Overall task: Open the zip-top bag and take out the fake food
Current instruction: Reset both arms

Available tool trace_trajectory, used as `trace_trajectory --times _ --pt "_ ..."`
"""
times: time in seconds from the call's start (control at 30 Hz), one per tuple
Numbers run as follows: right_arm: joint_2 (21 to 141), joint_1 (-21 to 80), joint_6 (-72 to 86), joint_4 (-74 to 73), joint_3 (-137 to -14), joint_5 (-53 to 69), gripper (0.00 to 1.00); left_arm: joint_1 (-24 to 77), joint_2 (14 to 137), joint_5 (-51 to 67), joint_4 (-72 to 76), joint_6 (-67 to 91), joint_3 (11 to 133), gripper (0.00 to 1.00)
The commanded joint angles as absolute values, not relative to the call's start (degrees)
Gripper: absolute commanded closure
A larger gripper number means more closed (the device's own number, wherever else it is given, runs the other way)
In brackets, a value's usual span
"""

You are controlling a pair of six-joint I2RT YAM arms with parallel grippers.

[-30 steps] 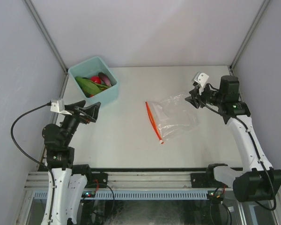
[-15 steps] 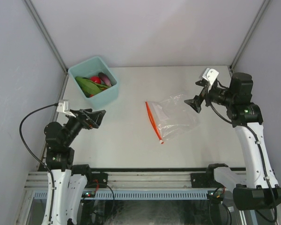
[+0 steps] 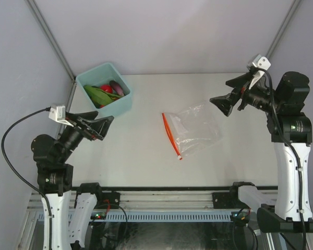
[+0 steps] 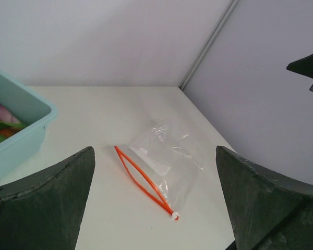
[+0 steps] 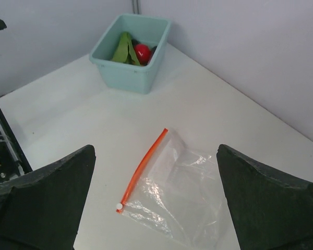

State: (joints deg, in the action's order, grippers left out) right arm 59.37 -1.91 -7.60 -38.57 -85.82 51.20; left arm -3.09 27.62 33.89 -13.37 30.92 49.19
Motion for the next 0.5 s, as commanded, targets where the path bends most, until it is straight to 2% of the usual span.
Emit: trace_trajectory --times 0.0,0.47 --pt "59.0 -2.3 -2.1 -41.6 -93.1 49.7 0.00 -3.4 29.9 36.3 -17.0 31.2 57.0 0.00" --pt "61.8 -2.5 0.1 -48.7 -108.8 52.0 0.00 -3.4 37.5 37.9 -24.7 29.4 75.7 0.00"
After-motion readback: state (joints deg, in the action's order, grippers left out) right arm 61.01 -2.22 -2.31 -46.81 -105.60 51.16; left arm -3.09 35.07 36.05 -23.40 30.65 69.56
